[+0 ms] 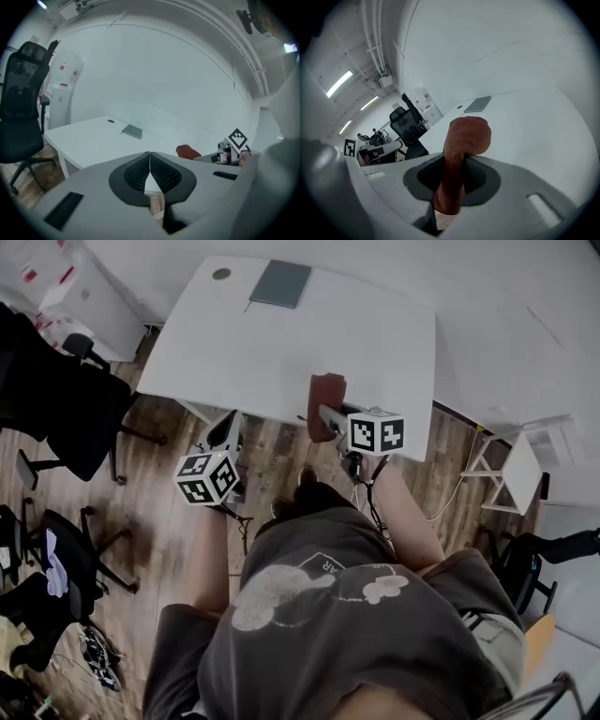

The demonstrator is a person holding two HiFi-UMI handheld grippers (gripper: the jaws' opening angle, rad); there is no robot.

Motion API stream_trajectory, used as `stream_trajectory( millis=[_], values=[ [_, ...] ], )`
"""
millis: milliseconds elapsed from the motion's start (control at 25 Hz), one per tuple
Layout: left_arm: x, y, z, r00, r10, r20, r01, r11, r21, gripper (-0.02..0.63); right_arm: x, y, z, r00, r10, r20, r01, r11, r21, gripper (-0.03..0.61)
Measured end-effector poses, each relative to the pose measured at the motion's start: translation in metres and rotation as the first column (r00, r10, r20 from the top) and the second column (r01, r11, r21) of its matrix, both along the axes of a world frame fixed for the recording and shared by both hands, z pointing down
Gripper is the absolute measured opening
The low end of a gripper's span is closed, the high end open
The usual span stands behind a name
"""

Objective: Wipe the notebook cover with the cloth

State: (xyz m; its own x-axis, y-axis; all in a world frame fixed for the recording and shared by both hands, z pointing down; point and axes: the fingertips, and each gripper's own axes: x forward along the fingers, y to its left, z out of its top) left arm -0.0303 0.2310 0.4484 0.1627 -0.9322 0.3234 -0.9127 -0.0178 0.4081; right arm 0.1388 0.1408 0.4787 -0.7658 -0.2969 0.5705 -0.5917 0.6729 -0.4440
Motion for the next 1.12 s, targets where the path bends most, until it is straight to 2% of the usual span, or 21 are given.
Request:
stream_trajectory(
  millis=[200, 480, 920, 1120],
  values=[
    [-0.012, -0.017, 0.004, 1.000, -0.001, -0.007, 0.001, 1.000, -0.006, -0.006, -0.005, -0.021, 0.004, 1.000, 0.019, 0.000, -0.018, 1.000, -0.014, 0.078],
    [-0.043, -0.054, 0.015, 1.000, 0.009, -0.001, -0.009, 0.999, -0.037, -0.006, -0.048, -0.066, 0.012, 0.999, 0.017, 0.029, -0.016, 0.999, -0.030, 0.078],
    [-0.101, -0.189, 0.005, 0.996, 0.070, 0.051, -0.067, 0.996, -0.053, -0.006, -0.102, -0.206, 0.010, 0.995, 0.076, 0.066, -0.074, 0.997, -0.037, 0.078],
    [-0.112, -0.248, 0.002, 0.989, 0.123, 0.084, -0.117, 0.990, -0.072, -0.006, -0.114, -0.262, 0.004, 0.992, 0.096, 0.080, -0.094, 0.995, -0.029, 0.078]
  ],
)
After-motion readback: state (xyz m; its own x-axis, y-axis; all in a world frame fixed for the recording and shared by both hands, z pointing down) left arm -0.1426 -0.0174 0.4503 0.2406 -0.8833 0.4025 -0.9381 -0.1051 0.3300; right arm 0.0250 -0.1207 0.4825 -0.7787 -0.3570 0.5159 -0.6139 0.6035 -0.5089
